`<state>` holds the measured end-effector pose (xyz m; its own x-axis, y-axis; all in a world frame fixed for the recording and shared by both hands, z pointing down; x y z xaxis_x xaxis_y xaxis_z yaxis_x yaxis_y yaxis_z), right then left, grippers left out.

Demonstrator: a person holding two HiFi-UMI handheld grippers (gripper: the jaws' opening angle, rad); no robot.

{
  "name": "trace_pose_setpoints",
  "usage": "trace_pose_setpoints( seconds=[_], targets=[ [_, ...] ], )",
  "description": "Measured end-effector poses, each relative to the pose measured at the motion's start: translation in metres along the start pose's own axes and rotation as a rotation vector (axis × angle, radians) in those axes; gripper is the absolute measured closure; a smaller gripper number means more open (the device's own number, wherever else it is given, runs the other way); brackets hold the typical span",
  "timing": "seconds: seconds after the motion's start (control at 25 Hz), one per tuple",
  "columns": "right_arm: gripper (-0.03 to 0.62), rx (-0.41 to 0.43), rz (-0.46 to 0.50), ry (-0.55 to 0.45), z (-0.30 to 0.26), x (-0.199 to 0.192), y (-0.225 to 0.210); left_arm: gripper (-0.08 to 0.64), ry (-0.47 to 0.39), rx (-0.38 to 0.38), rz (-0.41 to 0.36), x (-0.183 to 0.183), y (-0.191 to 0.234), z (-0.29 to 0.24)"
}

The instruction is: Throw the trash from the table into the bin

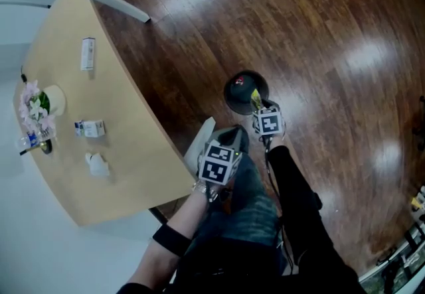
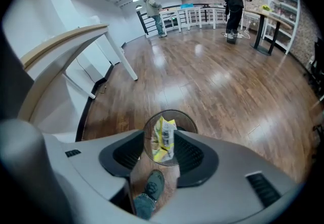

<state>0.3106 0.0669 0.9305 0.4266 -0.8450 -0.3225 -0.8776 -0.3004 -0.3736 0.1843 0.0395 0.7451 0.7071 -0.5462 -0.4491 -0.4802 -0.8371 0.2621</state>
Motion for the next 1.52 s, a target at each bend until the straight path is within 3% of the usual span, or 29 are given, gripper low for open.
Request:
trace_pose_setpoints(
  seconds=[0.04,0.12,0.4,0.68,0.92,1.16,1.32,1.52],
  targets=[
    [0.351,-0.002,-0.011,-0.01,-0.001,0.002,-0.001,0.56,0.0,0.0,0.001,-0.001,0.0,0.0],
    [0.313,-0.004,-0.034,-0.04,0.001,0.006,-0.002,0.56,0.003,-0.004,0.0,-0.003,-0.002,0.001],
    [0.31,0.017,-0.041,-0.103,0.03,0.012,0.012,0.56,0.001,-0.016,-0.02,-0.005,-0.013,0.012],
    [0.31,0.044,-0.057,-0.153,0.102,0.016,0.046,0.56,-0.033,-0.024,-0.063,0.003,-0.022,0.051],
    [0.312,0.092,-0.039,-0.15,0.194,0.01,0.105,0.56,-0.07,-0.028,-0.131,0.006,-0.03,0.106],
    [0.316,0.148,0.014,-0.197,0.254,-0.006,0.17,0.56,-0.085,-0.081,-0.21,-0.005,-0.036,0.163],
    [0.316,0.196,0.062,-0.219,0.288,-0.012,0.217,0.56,-0.088,-0.102,-0.17,-0.025,-0.032,0.207],
    [0.316,0.288,0.153,-0.245,0.301,-0.008,0.278,0.56,-0.127,-0.024,-0.116,-0.054,-0.003,0.257]
  ],
)
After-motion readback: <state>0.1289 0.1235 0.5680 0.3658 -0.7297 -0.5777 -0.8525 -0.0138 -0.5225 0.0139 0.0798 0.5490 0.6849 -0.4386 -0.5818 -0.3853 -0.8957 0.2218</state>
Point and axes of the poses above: the fingertips, and each gripper's own axes: z backward along the fingers, y to its left, x out of its top, the point moved 5 cm from there along z, backward along the fingers, and after that the axes turned 7 degrees about x, right-handed, at the moved point
